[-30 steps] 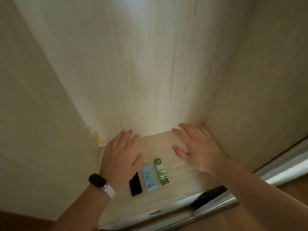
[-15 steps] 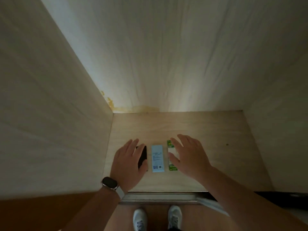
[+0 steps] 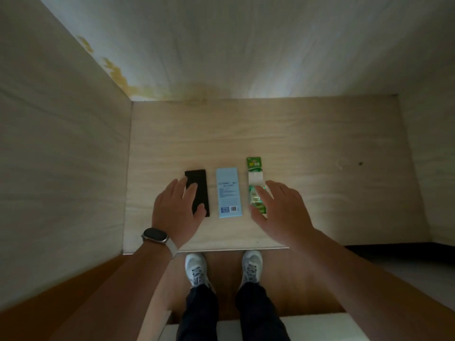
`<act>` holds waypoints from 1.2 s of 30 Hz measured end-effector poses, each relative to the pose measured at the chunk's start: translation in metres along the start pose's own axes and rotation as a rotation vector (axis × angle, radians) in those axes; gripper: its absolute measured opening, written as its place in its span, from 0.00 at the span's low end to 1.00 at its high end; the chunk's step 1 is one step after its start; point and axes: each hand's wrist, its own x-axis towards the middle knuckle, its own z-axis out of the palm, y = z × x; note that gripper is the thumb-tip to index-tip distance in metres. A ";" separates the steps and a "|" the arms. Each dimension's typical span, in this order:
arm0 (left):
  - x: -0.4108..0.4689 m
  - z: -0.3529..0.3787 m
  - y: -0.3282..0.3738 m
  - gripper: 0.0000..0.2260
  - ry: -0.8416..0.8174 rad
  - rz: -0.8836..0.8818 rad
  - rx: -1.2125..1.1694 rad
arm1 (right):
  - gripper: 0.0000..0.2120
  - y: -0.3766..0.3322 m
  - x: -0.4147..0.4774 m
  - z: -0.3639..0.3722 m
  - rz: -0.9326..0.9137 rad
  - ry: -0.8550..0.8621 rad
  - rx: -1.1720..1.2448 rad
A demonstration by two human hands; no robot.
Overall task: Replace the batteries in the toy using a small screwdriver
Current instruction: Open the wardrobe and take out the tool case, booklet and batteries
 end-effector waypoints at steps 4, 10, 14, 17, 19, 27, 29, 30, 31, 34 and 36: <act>0.018 0.038 -0.012 0.23 -0.064 0.022 0.009 | 0.26 0.006 0.010 0.036 0.050 -0.022 0.007; 0.031 0.068 -0.019 0.24 -0.081 -0.077 0.012 | 0.23 0.015 0.017 0.075 0.168 0.027 0.111; 0.035 0.078 -0.013 0.30 -0.076 -0.188 0.003 | 0.25 0.017 0.021 0.090 0.341 0.026 0.254; 0.037 0.088 -0.008 0.36 -0.114 -0.253 -0.015 | 0.28 0.012 0.027 0.099 0.462 0.026 0.391; 0.038 0.094 -0.007 0.40 -0.126 -0.305 -0.040 | 0.25 0.008 0.033 0.107 0.514 0.026 0.452; 0.043 0.104 -0.008 0.44 -0.094 -0.430 -0.228 | 0.22 0.005 0.042 0.120 0.622 0.041 0.456; 0.043 0.107 -0.008 0.42 -0.075 -0.453 -0.303 | 0.25 0.003 0.044 0.121 0.627 0.053 0.448; 0.042 0.109 -0.007 0.40 -0.065 -0.461 -0.344 | 0.25 0.001 0.045 0.121 0.637 0.053 0.443; 0.041 0.110 -0.006 0.38 -0.058 -0.464 -0.382 | 0.26 0.000 0.046 0.122 0.648 0.052 0.439; 0.039 0.112 -0.002 0.32 -0.052 -0.480 -0.467 | 0.25 -0.003 0.049 0.122 0.650 0.062 0.423; 0.038 0.113 -0.001 0.29 -0.046 -0.507 -0.511 | 0.26 -0.003 0.050 0.122 0.645 0.069 0.421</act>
